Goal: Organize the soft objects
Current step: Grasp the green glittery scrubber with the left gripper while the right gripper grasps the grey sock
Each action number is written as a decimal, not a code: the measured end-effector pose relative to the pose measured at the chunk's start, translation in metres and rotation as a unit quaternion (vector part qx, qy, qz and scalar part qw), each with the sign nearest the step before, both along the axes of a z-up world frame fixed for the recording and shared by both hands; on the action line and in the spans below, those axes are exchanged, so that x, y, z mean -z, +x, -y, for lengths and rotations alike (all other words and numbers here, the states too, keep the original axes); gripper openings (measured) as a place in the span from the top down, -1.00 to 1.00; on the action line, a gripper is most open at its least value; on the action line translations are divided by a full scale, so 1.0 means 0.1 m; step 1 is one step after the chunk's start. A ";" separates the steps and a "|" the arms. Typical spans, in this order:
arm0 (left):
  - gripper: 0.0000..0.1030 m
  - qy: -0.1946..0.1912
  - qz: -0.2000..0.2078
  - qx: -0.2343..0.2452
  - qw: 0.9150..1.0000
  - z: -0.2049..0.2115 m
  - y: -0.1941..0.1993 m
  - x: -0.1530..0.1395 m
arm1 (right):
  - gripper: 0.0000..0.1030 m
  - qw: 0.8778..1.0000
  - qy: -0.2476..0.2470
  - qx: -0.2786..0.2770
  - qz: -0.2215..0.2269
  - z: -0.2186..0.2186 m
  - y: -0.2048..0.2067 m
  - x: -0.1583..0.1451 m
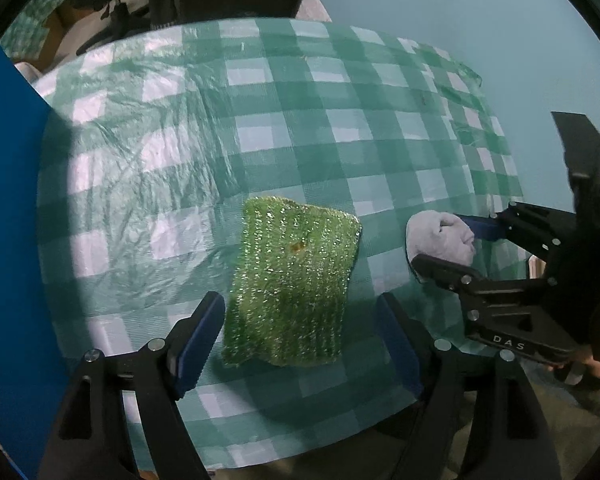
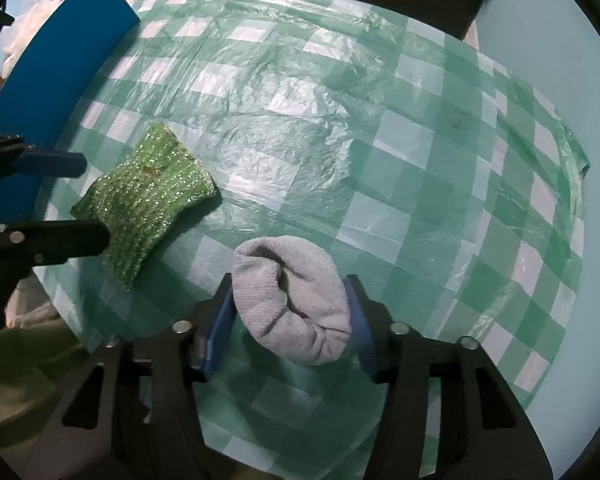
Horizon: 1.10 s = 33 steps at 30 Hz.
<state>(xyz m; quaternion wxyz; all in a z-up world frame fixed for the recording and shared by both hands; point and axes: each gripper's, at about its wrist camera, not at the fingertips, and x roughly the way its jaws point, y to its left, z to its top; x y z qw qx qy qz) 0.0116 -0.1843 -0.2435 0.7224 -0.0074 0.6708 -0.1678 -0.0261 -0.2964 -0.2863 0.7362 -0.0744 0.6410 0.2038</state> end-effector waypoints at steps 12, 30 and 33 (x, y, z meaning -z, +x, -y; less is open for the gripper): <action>-0.65 0.045 0.001 0.009 0.999 0.30 0.02 0.27 | 0.39 0.997 0.037 0.068 -0.008 0.25 0.06 -0.08; 0.72 0.094 0.049 0.056 0.993 0.78 -0.09 0.24 | 0.39 0.995 0.034 0.095 -0.002 0.23 0.03 -0.24; 0.75 0.080 0.041 0.054 0.995 0.71 -0.08 0.23 | 0.39 0.995 0.032 0.094 0.002 0.22 0.02 -0.29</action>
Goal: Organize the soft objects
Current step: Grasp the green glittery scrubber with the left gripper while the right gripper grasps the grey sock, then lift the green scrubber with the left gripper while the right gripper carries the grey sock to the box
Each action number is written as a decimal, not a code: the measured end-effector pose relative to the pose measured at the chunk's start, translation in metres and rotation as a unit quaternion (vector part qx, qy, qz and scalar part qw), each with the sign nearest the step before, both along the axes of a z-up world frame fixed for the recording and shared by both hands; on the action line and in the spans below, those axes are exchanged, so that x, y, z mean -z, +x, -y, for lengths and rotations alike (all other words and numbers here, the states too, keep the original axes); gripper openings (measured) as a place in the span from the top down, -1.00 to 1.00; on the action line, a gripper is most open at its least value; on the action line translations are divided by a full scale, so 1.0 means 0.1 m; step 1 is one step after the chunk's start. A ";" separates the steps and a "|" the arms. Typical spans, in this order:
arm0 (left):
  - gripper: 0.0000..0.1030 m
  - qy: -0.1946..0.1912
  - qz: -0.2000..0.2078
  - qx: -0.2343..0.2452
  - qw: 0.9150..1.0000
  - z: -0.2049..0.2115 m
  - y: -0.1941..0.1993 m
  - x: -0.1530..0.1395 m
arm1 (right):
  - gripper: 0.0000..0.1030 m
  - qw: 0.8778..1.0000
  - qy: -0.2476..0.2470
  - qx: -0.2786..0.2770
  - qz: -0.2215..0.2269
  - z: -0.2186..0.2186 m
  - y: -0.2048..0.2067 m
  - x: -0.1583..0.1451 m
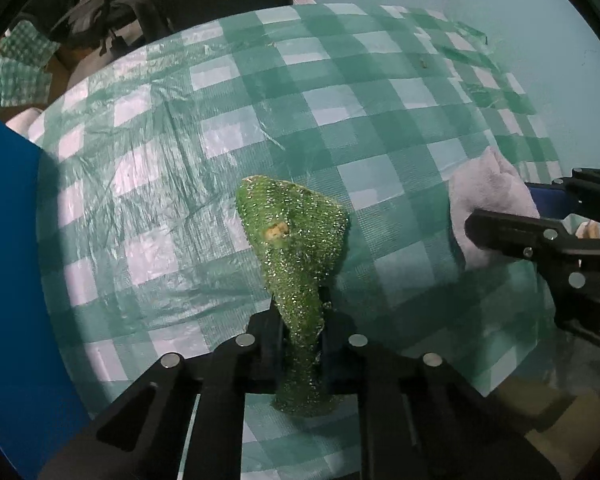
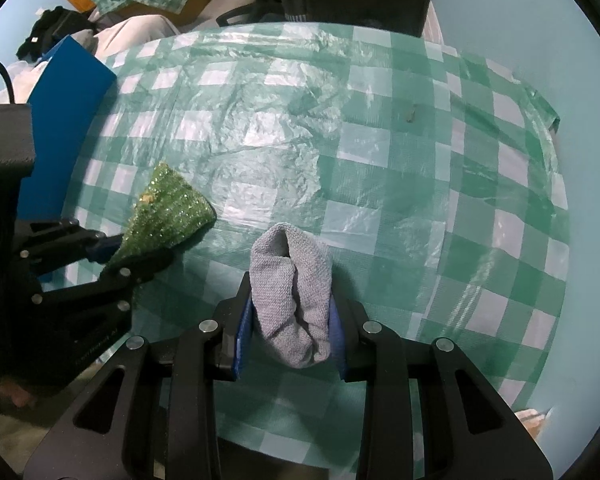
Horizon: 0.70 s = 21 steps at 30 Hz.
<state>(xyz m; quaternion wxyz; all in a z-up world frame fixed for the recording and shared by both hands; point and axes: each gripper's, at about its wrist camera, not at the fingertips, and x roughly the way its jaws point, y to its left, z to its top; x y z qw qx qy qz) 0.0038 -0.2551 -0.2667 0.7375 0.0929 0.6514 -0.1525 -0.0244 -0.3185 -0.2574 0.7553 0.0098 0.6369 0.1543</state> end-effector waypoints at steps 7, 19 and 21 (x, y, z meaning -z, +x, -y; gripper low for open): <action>0.77 -0.008 0.012 0.010 1.000 -0.11 -0.10 -0.19 | 0.40 1.000 -0.002 0.004 0.009 -0.03 0.01 -0.13; 0.77 -0.029 0.050 -0.012 0.998 -0.70 -0.13 -0.76 | 0.40 1.000 0.003 0.016 0.021 -0.12 0.07 -0.48; 0.76 -0.029 0.054 -0.018 0.998 -0.79 -0.10 -0.82 | 0.40 1.000 0.003 0.016 0.023 -0.16 0.08 -0.53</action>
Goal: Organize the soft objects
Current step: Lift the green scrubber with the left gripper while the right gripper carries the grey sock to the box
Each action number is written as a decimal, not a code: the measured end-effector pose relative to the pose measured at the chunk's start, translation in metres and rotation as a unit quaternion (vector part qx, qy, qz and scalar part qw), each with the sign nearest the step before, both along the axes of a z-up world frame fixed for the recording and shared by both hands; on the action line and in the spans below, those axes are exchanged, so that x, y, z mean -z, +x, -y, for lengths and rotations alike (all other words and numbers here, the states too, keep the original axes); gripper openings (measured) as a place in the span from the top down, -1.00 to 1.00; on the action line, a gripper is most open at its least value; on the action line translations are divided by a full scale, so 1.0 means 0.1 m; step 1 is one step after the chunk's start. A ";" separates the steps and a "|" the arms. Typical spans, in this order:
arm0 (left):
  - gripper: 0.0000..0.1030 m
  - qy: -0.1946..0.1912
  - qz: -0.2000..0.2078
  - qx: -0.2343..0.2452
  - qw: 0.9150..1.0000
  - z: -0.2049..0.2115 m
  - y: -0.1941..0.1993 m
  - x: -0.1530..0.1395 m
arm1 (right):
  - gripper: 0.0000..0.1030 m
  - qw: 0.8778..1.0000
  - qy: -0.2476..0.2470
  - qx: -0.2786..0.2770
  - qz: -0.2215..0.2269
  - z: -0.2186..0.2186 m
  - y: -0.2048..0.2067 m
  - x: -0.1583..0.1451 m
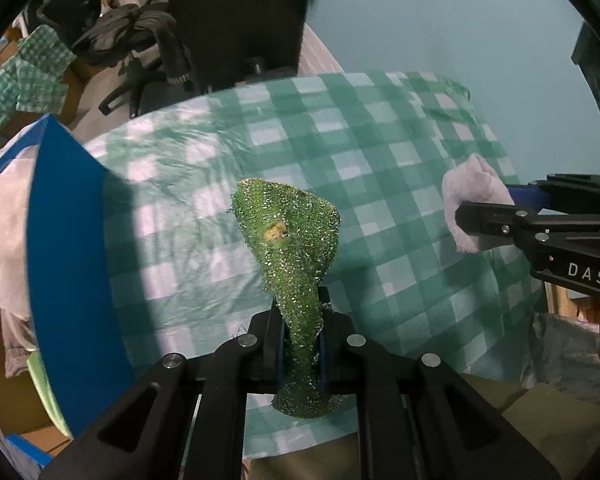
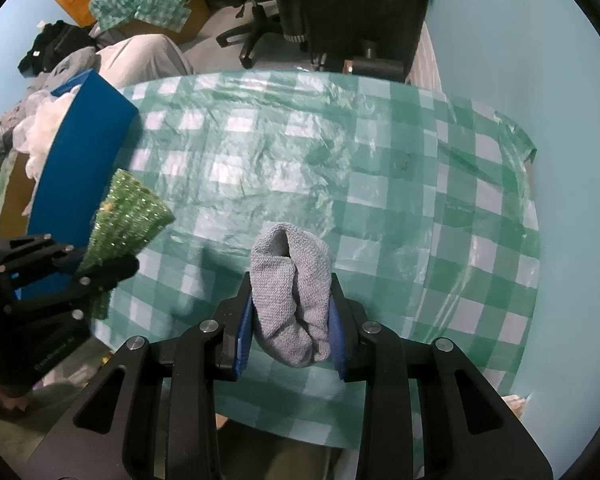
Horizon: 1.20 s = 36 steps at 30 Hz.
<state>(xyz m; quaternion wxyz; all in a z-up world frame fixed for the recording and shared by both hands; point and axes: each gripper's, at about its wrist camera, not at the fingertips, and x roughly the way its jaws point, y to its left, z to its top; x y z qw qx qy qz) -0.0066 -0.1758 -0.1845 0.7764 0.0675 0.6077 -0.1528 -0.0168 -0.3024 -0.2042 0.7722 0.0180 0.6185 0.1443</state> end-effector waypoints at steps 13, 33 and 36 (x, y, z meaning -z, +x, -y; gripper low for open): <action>0.76 0.006 0.034 -0.030 0.999 -0.54 0.02 -0.43 | 0.40 1.000 0.006 -0.017 0.016 -0.40 0.06 -0.40; 0.76 -0.010 0.045 -0.109 0.993 -1.43 -0.08 -0.76 | 0.40 0.996 0.025 -0.080 0.040 -1.29 0.17 -0.77; 0.76 -0.010 0.046 -0.125 0.991 -1.58 -0.12 -0.77 | 0.40 0.994 0.027 -0.096 0.041 -1.45 0.18 -0.78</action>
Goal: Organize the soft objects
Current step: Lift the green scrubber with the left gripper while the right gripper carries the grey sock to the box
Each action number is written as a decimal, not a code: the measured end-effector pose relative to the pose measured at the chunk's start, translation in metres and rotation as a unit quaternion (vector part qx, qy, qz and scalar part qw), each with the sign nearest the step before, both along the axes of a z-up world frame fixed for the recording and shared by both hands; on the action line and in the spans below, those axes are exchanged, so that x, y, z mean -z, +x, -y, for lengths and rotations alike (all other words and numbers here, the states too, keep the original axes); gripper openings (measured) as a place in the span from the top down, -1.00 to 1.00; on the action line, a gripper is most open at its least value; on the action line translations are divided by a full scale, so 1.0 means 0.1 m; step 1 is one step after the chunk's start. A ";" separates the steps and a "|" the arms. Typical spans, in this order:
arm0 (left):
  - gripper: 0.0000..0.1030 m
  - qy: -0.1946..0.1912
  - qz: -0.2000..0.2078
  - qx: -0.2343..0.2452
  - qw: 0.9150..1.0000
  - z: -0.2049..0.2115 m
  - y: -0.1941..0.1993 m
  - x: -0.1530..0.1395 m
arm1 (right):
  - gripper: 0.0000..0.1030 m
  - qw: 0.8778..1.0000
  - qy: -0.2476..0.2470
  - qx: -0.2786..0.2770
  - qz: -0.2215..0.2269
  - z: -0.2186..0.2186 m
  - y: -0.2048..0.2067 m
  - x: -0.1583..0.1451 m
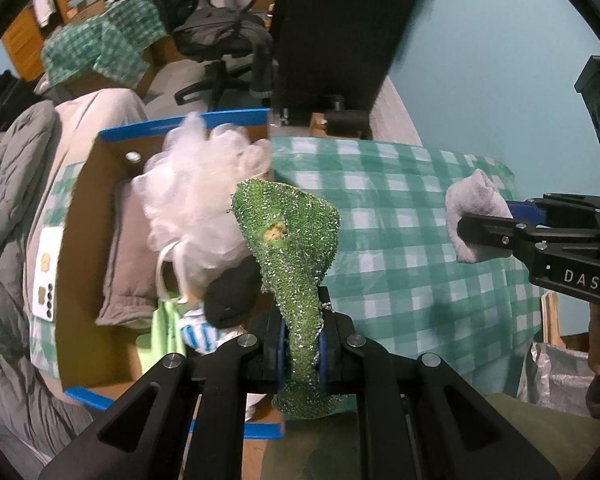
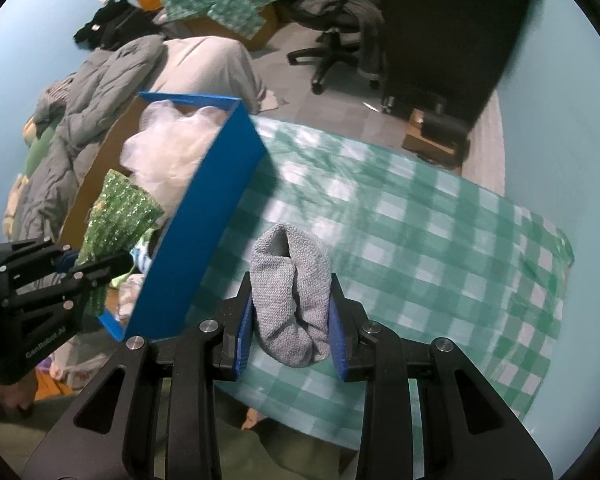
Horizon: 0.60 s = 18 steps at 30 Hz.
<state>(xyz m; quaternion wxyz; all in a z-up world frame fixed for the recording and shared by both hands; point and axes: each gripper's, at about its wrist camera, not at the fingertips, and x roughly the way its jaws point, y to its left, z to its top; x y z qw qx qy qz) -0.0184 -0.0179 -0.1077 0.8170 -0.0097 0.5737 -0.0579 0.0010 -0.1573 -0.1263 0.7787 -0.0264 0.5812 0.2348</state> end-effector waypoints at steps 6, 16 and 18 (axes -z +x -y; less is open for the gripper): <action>0.76 -0.002 0.002 -0.030 1.000 -0.27 -0.08 0.00 | 0.40 0.999 0.006 -0.031 0.002 -0.34 0.02 -0.01; 0.76 0.000 -0.003 -0.073 0.997 -0.71 -0.19 0.05 | 0.40 0.997 0.017 -0.080 0.001 -0.89 0.04 -0.02; 0.76 -0.003 -0.006 -0.082 0.997 -0.80 -0.20 0.07 | 0.40 0.996 0.020 -0.090 -0.001 -1.01 0.04 -0.01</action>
